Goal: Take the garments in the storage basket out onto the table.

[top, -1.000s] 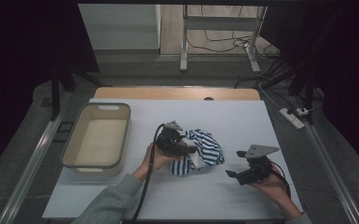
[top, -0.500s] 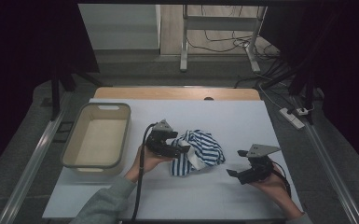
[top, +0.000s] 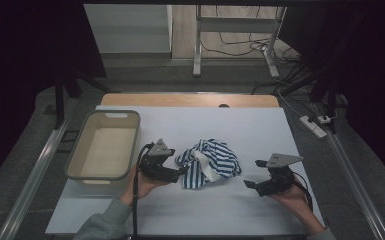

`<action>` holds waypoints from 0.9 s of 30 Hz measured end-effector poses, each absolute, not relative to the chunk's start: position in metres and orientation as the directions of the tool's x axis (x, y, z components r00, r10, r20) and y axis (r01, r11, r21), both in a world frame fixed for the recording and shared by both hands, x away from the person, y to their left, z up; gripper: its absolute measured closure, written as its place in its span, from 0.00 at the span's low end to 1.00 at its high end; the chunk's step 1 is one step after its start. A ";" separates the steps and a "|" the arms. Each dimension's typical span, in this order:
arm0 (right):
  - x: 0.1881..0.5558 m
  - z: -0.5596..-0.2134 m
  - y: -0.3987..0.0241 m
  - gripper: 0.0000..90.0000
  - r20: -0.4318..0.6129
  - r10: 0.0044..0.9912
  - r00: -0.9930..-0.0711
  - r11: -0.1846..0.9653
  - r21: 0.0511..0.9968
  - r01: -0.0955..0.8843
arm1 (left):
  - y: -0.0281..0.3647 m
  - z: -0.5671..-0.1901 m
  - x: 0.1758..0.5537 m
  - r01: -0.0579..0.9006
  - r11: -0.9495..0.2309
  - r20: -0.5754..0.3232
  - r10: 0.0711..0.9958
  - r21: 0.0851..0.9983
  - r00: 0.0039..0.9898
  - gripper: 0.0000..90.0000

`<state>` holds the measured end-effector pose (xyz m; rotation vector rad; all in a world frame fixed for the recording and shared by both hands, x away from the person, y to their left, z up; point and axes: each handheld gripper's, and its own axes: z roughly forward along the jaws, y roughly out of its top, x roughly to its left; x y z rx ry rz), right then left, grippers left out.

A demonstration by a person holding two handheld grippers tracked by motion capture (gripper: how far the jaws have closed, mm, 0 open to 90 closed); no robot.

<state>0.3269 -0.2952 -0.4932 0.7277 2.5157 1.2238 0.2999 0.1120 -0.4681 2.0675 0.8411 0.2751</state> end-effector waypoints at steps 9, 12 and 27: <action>0.327 -0.492 -0.296 0.12 -0.014 0.556 -0.831 0.510 0.796 0.327 | 0.159 -0.469 0.272 0.517 -0.305 -0.177 0.704 0.800 0.688 0.22; 0.326 -0.492 -0.297 0.12 -0.019 0.556 -0.831 0.509 0.798 0.322 | 0.169 -0.469 0.263 0.520 -0.301 -0.169 0.717 0.799 0.676 0.22; 0.325 -0.489 -0.299 0.12 -0.036 0.566 -0.824 0.495 0.814 0.305 | 0.186 -0.476 0.252 0.530 -0.310 -0.147 0.742 0.790 0.654 0.23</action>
